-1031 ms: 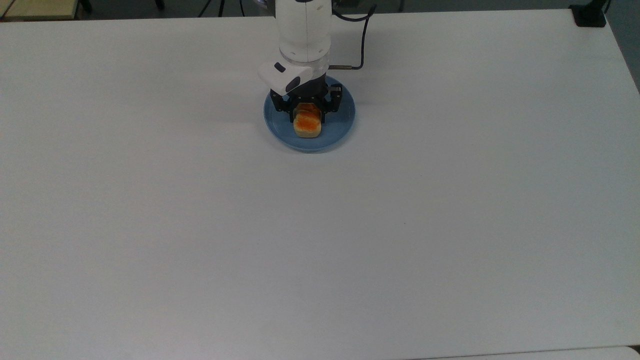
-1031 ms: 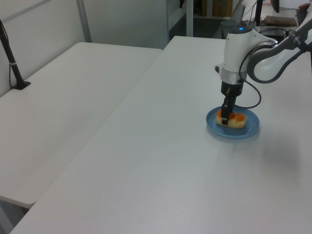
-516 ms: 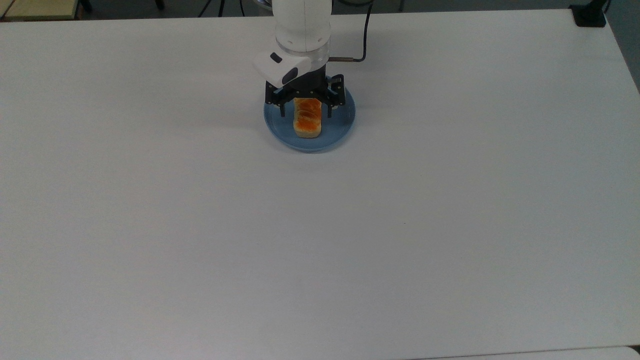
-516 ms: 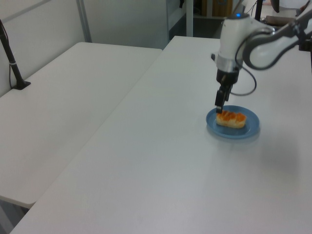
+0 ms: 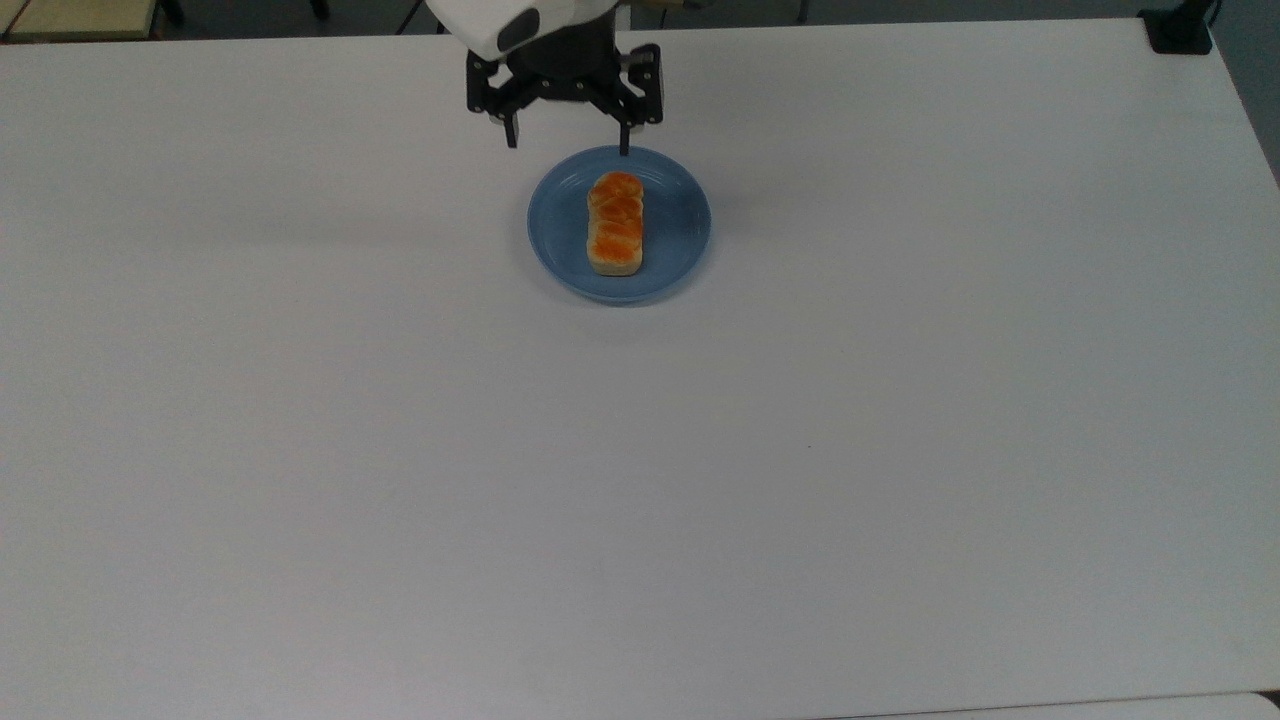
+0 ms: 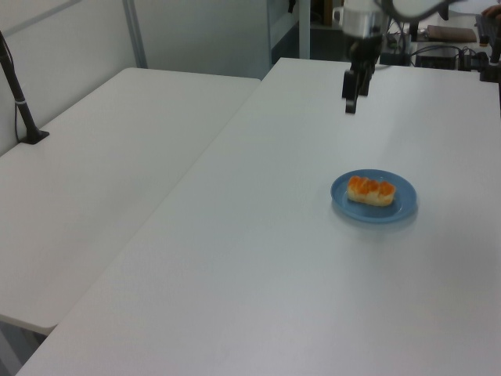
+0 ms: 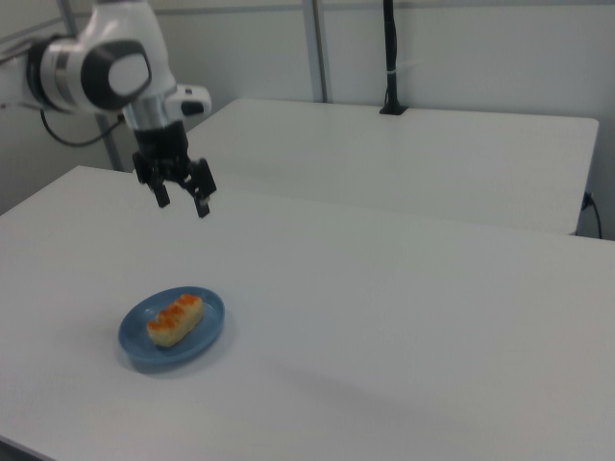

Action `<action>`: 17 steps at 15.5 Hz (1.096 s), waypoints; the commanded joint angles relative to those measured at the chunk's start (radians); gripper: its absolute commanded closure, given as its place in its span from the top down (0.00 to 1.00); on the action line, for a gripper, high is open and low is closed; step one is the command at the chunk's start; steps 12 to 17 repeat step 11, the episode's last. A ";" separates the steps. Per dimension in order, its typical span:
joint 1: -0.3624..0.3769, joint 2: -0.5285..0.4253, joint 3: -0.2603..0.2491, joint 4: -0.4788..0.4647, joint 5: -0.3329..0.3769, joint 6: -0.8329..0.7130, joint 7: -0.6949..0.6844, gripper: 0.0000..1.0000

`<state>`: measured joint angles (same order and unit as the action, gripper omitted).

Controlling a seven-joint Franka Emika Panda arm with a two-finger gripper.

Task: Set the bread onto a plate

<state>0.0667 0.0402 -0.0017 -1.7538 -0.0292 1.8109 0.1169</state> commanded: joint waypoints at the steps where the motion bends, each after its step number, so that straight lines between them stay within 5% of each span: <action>1: -0.025 0.007 -0.004 0.149 -0.014 -0.194 -0.085 1.00; 17: -0.036 -0.026 -0.006 0.214 -0.029 -0.272 -0.089 1.00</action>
